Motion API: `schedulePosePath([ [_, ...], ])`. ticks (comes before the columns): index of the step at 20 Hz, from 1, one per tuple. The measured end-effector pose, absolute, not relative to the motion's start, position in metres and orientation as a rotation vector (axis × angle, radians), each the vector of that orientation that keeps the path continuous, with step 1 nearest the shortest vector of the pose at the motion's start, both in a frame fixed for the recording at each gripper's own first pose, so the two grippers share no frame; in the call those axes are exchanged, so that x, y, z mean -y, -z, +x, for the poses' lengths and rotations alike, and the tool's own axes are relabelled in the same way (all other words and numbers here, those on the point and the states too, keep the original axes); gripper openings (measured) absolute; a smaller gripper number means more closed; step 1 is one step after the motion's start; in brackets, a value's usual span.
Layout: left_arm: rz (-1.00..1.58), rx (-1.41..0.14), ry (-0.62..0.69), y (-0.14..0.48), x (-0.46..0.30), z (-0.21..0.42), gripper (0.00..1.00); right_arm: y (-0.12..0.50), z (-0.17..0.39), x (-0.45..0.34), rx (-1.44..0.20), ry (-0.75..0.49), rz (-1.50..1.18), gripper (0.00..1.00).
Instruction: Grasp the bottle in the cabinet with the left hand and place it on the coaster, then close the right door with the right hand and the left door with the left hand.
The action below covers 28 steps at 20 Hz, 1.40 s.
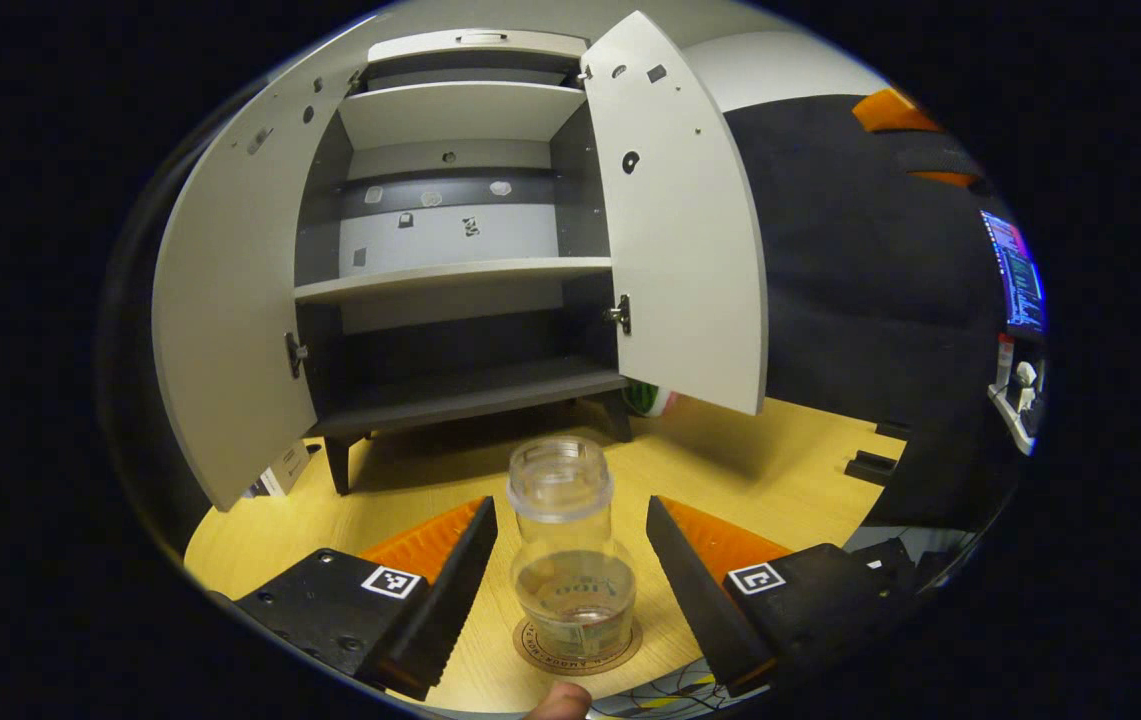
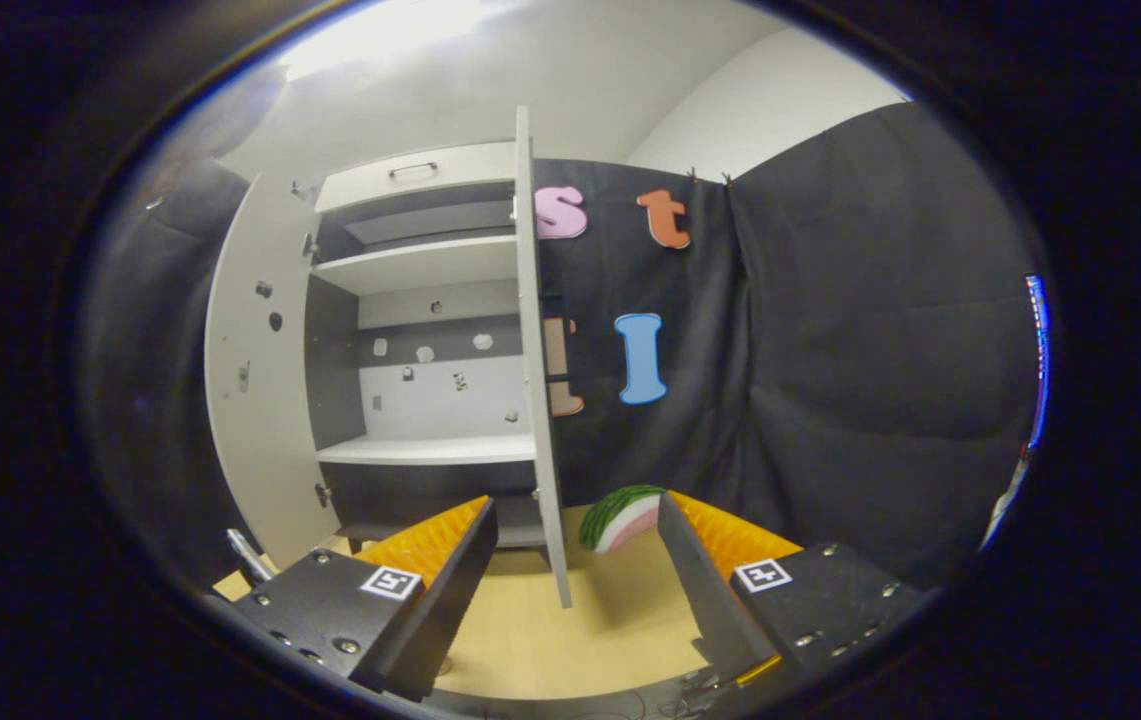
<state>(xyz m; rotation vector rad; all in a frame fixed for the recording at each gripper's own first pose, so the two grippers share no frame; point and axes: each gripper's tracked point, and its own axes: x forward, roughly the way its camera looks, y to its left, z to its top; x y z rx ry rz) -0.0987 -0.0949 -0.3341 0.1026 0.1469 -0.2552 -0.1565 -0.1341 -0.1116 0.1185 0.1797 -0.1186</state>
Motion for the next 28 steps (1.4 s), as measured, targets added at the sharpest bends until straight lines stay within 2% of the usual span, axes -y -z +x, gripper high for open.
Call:
schedulePosePath([
  [3, 0.118, -0.097, 0.288, 0.296, 0.093, -0.105, 0.96, 0.1, -0.146, 0.156, -0.141, 0.16, 0.114, 0.98],
  [4, 0.114, -0.072, 0.289, 0.278, 0.09, -0.109, 0.96, 0.096, -0.148, 0.163, -0.131, 0.178, 0.104, 0.94],
  [5, 0.107, -0.047, 0.296, 0.259, 0.089, -0.113, 0.96, 0.094, -0.14, 0.172, -0.125, 0.195, 0.091, 0.98],
  [6, 0.093, -0.031, 0.315, 0.24, 0.09, -0.115, 0.95, 0.089, -0.132, 0.183, -0.12, 0.22, 0.076, 0.98],
  [11, 0.07, -0.02, 0.404, 0.168, 0.091, -0.109, 0.98, 0.06, -0.083, 0.227, -0.107, 0.296, 0.019, 0.98],
  [16, 0.048, 0.029, 0.444, 0.118, 0.081, -0.083, 0.98, 0.051, -0.012, 0.248, -0.121, 0.288, -0.025, 0.98],
  [19, 0.069, 0.058, 0.419, 0.109, 0.071, -0.067, 0.98, 0.056, 0.023, 0.247, -0.14, 0.261, -0.022, 0.98],
  [20, 0.074, 0.062, 0.414, 0.108, 0.067, -0.064, 0.98, 0.058, 0.033, 0.244, -0.148, 0.25, -0.025, 0.94],
  [21, 0.083, 0.059, 0.407, 0.11, 0.063, -0.061, 0.98, 0.059, 0.041, 0.239, -0.146, 0.241, -0.032, 0.98],
  [28, 0.072, -0.016, 0.318, 0.127, 0.021, -0.056, 0.98, 0.058, 0.074, 0.197, -0.162, 0.118, -0.051, 0.98],
])
